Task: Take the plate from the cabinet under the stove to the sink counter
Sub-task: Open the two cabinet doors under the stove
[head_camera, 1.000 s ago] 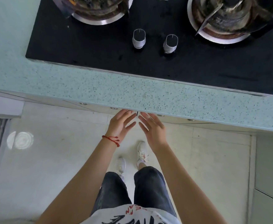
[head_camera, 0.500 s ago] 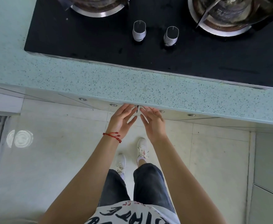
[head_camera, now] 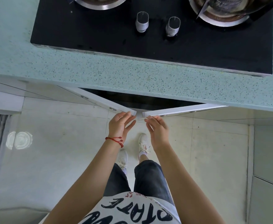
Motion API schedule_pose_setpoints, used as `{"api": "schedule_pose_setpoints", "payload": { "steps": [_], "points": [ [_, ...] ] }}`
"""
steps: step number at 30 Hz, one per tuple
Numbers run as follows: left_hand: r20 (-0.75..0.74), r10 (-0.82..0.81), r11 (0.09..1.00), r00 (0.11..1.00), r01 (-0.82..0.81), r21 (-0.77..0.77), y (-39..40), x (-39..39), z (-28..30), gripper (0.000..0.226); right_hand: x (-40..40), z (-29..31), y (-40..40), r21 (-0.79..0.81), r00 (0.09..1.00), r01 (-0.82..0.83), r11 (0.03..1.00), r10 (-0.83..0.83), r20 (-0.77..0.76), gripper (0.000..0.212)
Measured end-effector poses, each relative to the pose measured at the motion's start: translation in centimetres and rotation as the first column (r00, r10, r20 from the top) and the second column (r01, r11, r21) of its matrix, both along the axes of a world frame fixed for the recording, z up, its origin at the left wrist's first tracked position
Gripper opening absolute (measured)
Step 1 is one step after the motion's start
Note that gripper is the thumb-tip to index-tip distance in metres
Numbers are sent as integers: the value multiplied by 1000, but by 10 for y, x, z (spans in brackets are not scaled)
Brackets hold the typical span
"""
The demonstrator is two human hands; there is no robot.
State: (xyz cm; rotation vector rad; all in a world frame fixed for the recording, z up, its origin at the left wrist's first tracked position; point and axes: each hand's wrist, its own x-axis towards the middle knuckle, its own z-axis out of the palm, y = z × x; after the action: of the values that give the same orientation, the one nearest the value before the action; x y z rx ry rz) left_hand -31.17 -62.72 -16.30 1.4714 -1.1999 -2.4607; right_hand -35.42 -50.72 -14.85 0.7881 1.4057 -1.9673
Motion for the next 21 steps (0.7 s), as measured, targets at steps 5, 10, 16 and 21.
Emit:
{"api": "schedule_pose_setpoints", "payload": {
  "steps": [5, 10, 16, 21],
  "points": [
    [97, -53, 983, 994, 70, -171, 4, 14, -1, 23, 16, -1, 3, 227, 1000, -21, 974, 16, 27, 17],
    [144, -62, 968, 988, 95, -234, 3, 30, -3, 21, 35, -2, 9, 389, 997, 7, 921, -33, 62, 32],
    [150, -27, 949, 988, 72, -307, 3, 50, -1, 36, 56, -2, 21, 468, 997, 61, 882, -74, 10, 38],
    [154, -76, 926, 985, 127, -356, -2, 72, 3, 50, 71, 2, 29, 509, 996, 88, 856, -68, -57, 39]
  ]
}}
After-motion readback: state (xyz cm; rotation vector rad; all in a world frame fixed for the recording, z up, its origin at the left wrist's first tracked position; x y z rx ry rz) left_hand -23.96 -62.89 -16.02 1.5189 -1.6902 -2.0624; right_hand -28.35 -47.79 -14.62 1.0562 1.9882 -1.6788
